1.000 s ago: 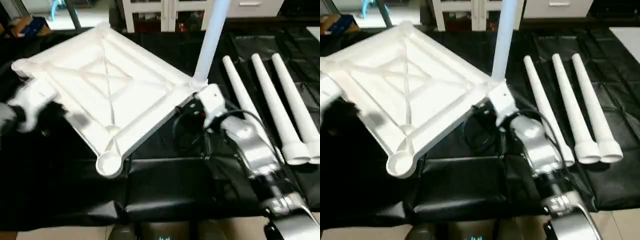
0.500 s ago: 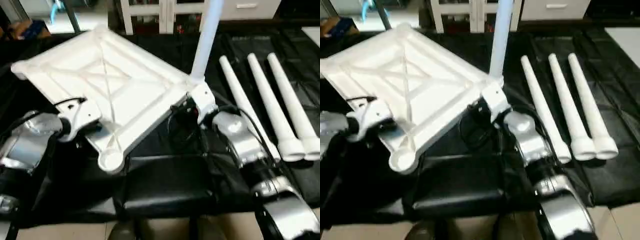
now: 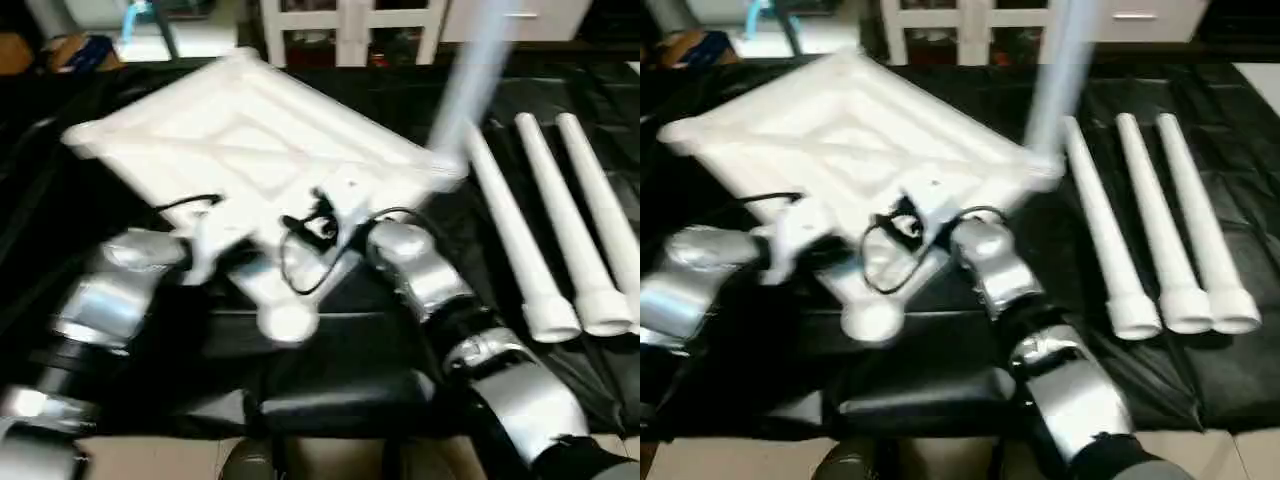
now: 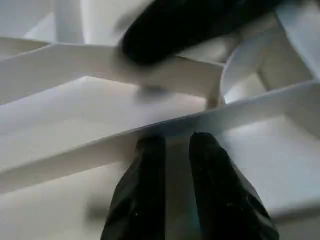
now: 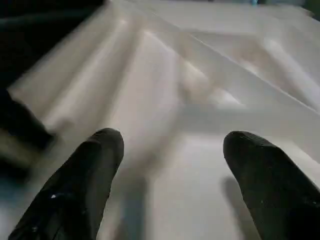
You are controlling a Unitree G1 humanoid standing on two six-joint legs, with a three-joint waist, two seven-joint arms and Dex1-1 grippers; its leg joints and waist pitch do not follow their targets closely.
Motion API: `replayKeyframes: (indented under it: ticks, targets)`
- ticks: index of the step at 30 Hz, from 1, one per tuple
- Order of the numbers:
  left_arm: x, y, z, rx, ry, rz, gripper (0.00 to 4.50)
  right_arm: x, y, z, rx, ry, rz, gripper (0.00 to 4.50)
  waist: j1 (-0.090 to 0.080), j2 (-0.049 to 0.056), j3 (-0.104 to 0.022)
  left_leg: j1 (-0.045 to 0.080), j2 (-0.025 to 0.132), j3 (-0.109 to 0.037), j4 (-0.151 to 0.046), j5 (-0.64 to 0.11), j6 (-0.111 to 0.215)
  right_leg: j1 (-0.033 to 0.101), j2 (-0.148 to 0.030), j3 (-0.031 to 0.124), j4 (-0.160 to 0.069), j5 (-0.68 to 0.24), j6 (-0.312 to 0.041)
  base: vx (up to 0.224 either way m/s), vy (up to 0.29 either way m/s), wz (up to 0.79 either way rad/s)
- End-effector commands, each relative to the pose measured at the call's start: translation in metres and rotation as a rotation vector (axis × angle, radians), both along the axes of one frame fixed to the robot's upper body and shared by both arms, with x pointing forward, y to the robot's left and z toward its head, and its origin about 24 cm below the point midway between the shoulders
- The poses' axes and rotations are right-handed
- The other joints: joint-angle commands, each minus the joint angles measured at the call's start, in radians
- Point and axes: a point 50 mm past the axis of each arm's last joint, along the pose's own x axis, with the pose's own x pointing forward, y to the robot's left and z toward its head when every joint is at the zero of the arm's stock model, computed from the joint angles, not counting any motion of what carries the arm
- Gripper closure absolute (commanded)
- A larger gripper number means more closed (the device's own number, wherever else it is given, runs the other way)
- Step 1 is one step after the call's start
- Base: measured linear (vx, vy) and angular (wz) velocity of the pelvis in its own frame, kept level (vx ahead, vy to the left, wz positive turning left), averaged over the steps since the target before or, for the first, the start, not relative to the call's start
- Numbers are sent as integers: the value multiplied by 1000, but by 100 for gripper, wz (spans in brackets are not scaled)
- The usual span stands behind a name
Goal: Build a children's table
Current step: Rotate table base
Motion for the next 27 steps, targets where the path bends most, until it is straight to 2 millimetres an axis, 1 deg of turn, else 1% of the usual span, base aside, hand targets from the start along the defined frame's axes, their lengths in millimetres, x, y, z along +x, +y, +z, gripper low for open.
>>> replayKeyframes:
  ticks: [1,2,3,4,5,6,7,8,10,11,12,13,14,15,16,17,18,19,20,21,22,23,24,25,26,27]
  targets:
    - [1,-15,11,-89,-69,-9,353,3,1,16,69,-50,17,81,-12,3,-89,50,35,-6,-82,-210,45,41,-13,26,-45,-119,-268,0,0,0]
    - [1,-15,11,-89,-69,-9,353,3,1,16,69,-50,17,81,-13,3,-90,47,35,-5,-81,-198,52,43,-12,25,-42,-100,-268,0,0,0]
    - [3,-16,14,-99,-93,2,353,3,0,22,97,-68,26,81,-14,1,-89,41,33,-6,-81,-182,63,45,-11,23,-41,-86,-265,0,0,0]
    - [5,-12,18,-101,-115,20,353,2,-4,28,117,-89,40,81,-16,0,-89,36,33,-7,-82,-175,74,51,-14,22,-40,-78,-255,0,0,0]
    - [7,-8,22,-97,-130,31,353,1,-8,31,127,-105,53,81,-15,4,-89,38,32,-8,-81,-168,79,51,-14,21,-39,-71,-251,0,0,0]
    - [9,-3,26,-89,-145,44,353,-1,-13,35,135,-121,71,81,-19,1,-89,34,31,-7,-80,-153,88,52,-13,20,-39,-55,-248,0,0,0]
    - [10,2,30,-77,-155,50,353,-3,-17,38,142,-132,87,81,-19,4,-87,34,30,-8,-80,-143,93,53,-13,18,-41,-50,-246,0,0,0]
    - [11,7,33,-65,-164,56,353,-4,-21,41,148,-147,102,81,-19,3,-88,35,31,-8,-79,-140,94,54,-15,18,-39,-46,-248,0,0,0]
    - [14,14,38,-49,-178,70,353,-7,-27,46,159,-168,118,81,-23,-2,-86,32,28,-9,-79,-139,94,59,-15,17,-41,-57,-251,0,0,0]
    - [17,18,40,-36,-191,84,353,-9,-32,48,161,-181,123,81,-22,6,-87,33,28,-9,-78,-139,93,58,-17,18,-39,-59,-252,0,0,0]
    - [20,21,42,-23,-206,98,353,-11,-36,50,162,-190,127,81,-24,2,-86,32,29,-8,-79,-140,92,58,-16,18,-41,-61,-252,0,0,0]
    - [23,22,43,-12,-219,112,353,-14,-39,52,159,-198,131,81,-23,6,-88,34,29,-9,-78,-144,89,57,-15,18,-40,-65,-253,0,0,0]
    - [24,22,43,-10,-222,115,353,-15,-40,52,155,-199,133,81,-24,4,-85,34,28,-8,-80,-148,88,56,-14,18,-44,-71,-249,0,0,0]
    - [28,21,44,-4,-240,130,353,-21,-45,52,128,-206,141,81,-22,8,-83,32,28,-10,-80,-146,81,58,-12,18,-44,-71,-245,0,0,0]
    - [28,21,44,-3,-245,133,353,-22,-46,52,119,-207,142,81,-21,6,-89,34,30,-9,-78,-141,77,57,-14,18,-41,-54,-247,0,0,0]
    - [32,19,45,-3,-265,148,353,-27,-51,50,53,-206,141,81,-22,4,-88,33,29,-9,-79,-141,77,58,-12,18,-43,-55,-249,0,0,0]
    - [33,17,45,-6,-275,155,353,-28,-55,48,3,-198,132,81,-19,4,-85,35,29,-8,-80,-147,68,57,-8,18,-47,-62,-243,0,0,0]
    - [35,15,45,10,-286,147,353,-31,-68,42,-111,-187,96,81,-18,4,-85,31,29,-9,-80,-145,64,59,-11,18,-45,-63,-246,0,0,0]
    - [36,14,44,20,-286,140,353,-31,-73,41,-144,-183,81,81,-14,3,-86,35,28,-7,-79,-146,60,58,-9,18,-48,-69,-242,0,0,0]
    - [36,14,44,20,-286,140,353,-31,-73,41,-144,-183,81,81,-15,2,-86,32,27,-8,-79,-152,56,60,-13,20,-47,-74,-243,0,0,0]
    - [36,13,41,54,-290,117,353,-30,-85,39,-228,-185,46,81,-14,3,-85,32,28,-8,-79,-166,55,59,-16,21,-50,-93,-244,0,0,0]
    - [37,13,40,76,-294,107,353,-30,-93,40,-284,-188,31,81,-14,0,-84,31,28,-8,-80,-172,55,59,-15,20,-52,-103,-241,0,0,0]
    - [37,13,40,76,-294,107,353,-30,-93,40,-284,-188,31,81,-13,0,-85,32,28,-8,-79,-178,51,59,-16,21,-53,-114,-238,0,0,0]
    - [39,14,37,118,-302,94,353,-29,-109,42,-389,-182,7,81,-15,2,-81,30,28,-9,-80,-184,51,58,-15,21,-54,-123,-236,0,0,0]
    - [40,15,36,145,-308,89,353,-29,-120,45,-448,-168,-8,81,-15,0,-82,32,28,-9,-81,-188,50,59,-13,20,-55,-129,-231,0,0,0]
    - [41,16,36,161,-312,87,353,-29,-126,48,-482,-158,-17,81,-14,-1,-82,33,29,-9,-80,-191,49,60,-14,22,-54,-122,-229,0,0,0]
